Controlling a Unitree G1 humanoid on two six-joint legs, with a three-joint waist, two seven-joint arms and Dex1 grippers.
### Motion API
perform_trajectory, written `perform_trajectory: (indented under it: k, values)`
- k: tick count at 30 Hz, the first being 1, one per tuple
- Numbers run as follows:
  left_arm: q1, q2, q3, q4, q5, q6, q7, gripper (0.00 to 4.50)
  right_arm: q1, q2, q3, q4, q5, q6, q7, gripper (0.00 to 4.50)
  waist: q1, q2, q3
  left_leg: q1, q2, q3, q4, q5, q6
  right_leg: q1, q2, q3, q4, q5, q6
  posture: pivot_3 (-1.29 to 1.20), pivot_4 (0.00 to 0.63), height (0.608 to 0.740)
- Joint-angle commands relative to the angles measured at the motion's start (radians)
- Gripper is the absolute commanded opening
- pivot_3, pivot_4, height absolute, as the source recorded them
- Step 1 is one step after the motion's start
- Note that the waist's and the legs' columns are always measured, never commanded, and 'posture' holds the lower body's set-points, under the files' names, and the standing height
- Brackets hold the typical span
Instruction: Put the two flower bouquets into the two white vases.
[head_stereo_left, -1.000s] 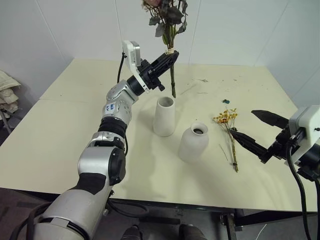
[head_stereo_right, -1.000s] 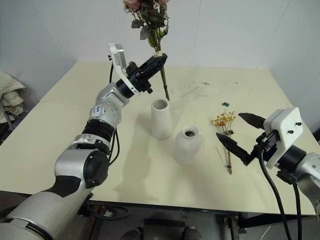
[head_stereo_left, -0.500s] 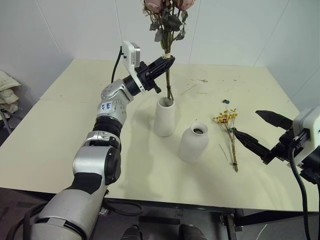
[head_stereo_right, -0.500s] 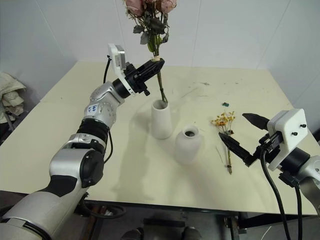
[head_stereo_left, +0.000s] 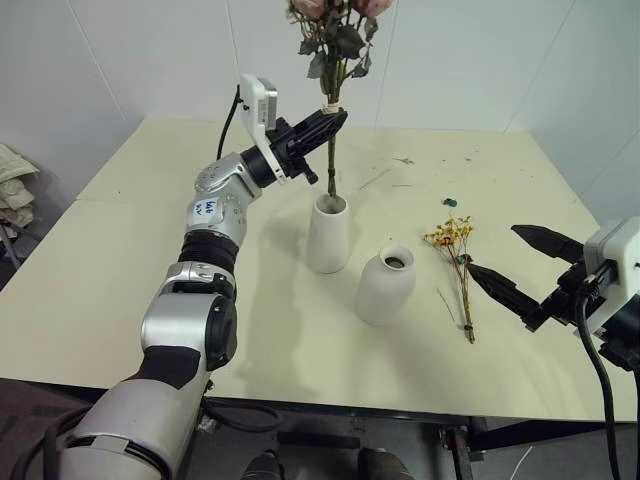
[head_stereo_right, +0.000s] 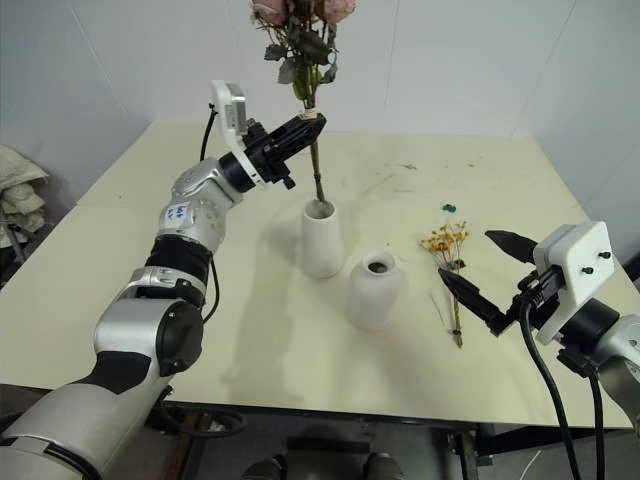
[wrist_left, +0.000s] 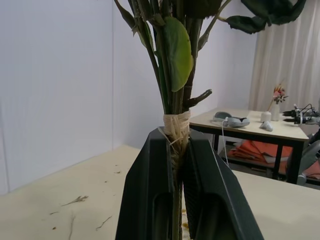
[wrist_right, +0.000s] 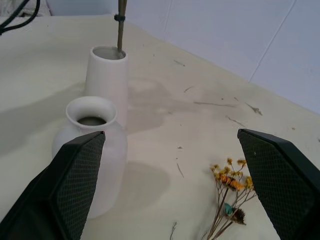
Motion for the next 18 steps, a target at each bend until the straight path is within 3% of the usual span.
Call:
perform_trajectory:
  k: [1, 18]
  values:
    - [-0.002, 0.014, 0.018, -0.071, -0.036, 0.021, -0.010, 0.02, 0.010, 0.005, -0.050, -0.039, 0.018, -0.010, -0.009, 4.50, 0.002, 0.000, 0.000, 0.000, 0.000, 0.000, 0.000, 0.000, 0.000, 0.000, 0.000, 0.000, 0.000, 0.000, 0.000, 0.00, 0.150, 0.740]
    - [0.080, -0.030, -0.032, -0.148, -0.032, 0.098, -0.011, 0.02, -0.011, -0.001, -0.030, -0.024, 0.017, -0.007, -0.016, 4.50, 0.003, 0.000, 0.000, 0.000, 0.000, 0.000, 0.001, 0.000, 0.000, 0.000, 0.000, 0.000, 0.000, 0.000, 0.000, 0.00, 0.150, 0.740]
